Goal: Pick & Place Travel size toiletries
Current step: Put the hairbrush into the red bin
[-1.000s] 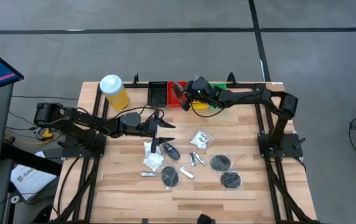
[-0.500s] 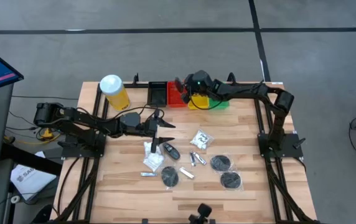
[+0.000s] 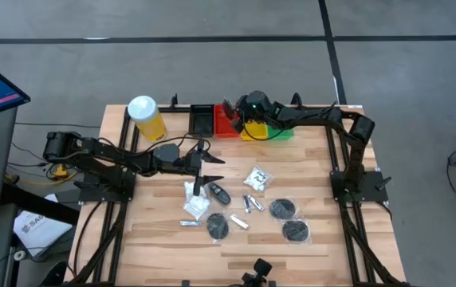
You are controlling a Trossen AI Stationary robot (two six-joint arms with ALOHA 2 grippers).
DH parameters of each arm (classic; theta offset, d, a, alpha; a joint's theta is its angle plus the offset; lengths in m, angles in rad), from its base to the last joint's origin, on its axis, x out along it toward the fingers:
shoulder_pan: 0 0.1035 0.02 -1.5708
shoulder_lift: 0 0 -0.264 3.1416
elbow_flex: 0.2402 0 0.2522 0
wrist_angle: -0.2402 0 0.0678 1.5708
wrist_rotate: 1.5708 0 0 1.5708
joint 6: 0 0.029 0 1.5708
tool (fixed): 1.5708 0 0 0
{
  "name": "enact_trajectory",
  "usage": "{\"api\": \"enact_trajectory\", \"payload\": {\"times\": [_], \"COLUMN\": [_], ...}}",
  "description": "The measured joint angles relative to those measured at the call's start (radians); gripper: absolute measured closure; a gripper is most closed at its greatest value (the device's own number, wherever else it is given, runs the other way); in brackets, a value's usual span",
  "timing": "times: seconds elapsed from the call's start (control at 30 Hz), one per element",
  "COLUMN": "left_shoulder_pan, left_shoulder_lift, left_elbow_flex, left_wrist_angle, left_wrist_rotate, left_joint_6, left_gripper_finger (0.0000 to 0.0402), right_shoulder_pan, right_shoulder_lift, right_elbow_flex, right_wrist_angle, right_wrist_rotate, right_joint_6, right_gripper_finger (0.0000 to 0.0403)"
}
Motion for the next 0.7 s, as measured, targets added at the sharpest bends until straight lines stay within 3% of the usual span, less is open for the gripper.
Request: {"api": "enact_trajectory", "payload": {"times": [0.7], "left_shoulder_pan": [0.006], "left_shoulder_lift": [0.000], "left_elbow_flex": [0.000], "left_wrist_angle": [0.005], "left_wrist_rotate": [0.000], "left_joint_6": [0.000], "left_gripper_finger": [0.0165], "right_shoulder_pan": [-0.026], "right_shoulder_lift": [0.089], "right_elbow_flex": [0.065], "right_wrist_angle": [-0.015], "right_wrist_rotate": [-0.002], "right_joint_6": [-0.018], "right_gripper_finger": [0.0389]}}
